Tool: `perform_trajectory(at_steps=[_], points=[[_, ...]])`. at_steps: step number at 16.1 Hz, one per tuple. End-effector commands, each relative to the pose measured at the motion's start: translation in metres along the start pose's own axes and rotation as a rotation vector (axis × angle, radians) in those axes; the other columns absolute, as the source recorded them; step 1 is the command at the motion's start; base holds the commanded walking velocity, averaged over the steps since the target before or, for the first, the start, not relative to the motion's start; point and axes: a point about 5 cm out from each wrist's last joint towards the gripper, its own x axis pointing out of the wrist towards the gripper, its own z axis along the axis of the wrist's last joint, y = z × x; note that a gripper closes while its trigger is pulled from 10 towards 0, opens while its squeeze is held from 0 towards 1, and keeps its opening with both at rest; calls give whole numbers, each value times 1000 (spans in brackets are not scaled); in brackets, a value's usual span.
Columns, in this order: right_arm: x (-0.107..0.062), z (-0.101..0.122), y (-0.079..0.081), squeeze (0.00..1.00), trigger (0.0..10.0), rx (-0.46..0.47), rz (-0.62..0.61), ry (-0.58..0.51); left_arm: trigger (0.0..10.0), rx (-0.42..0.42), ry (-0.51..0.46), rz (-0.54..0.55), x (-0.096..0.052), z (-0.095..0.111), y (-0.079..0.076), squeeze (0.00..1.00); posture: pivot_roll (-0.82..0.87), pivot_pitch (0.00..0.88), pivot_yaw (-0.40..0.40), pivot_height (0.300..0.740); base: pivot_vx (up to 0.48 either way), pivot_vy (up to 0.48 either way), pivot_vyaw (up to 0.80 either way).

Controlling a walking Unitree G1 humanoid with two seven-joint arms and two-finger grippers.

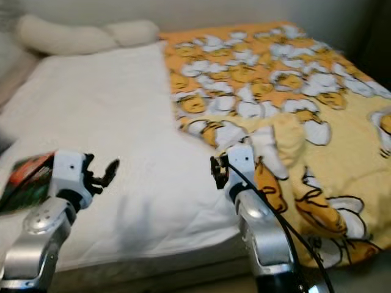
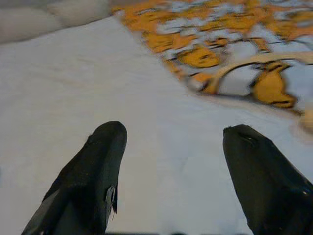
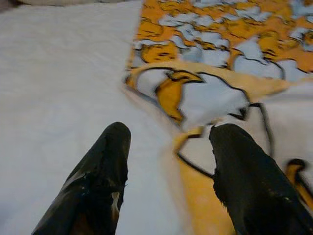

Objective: Clean up the room

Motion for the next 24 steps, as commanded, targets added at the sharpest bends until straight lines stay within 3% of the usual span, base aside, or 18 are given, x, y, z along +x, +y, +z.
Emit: perform_trajectory(at_steps=[1,5,6,7,12,14,17,18,23,24], points=[[0,-1,-3,0,10000,1,6,3,10000,26,2,-9,1,2,-2,0,-70,0,79,740,0,0,0],[2,-11,-5,0,10000,-10,9,71,10000,17,25,-37,-1,-1,-8,0,-59,0,71,740,0,0,0],[5,-13,-8,663,10000,-11,-8,90,10000,32,25,-60,-2,-1,-11,0,-60,0,74,740,0,0,0],[9,-15,-10,1000,10000,-34,-20,107,10000,48,35,-84,-2,-2,-15,0,-62,0,78,740,0,0,0],[48,-17,-18,1000,10000,-92,-50,178,10000,77,69,-192,1,0,-24,0,-47,0,92,740,0,0,0],[66,-15,-24,1000,10000,-139,-49,231,10000,114,86,-300,0,6,-28,0,-10,0,90,740,0,0,0],[73,-23,-29,1000,10000,-181,-38,302,10000,140,89,-373,-5,9,-27,0,23,13,94,740,0,0,0],[76,-25,-29,0,10000,-211,-8,323,10000,140,96,-403,-8,12,-27,0,49,40,101,740,0,0,0],[74,-38,-28,0,10000,-294,25,401,10000,166,149,-517,-23,9,-33,0,84,86,125,740,0,0,0],[74,-40,-28,0,0,-305,14,407,10000,174,161,-551,-27,8,-37,0,87,87,130,740,0,0,0]])
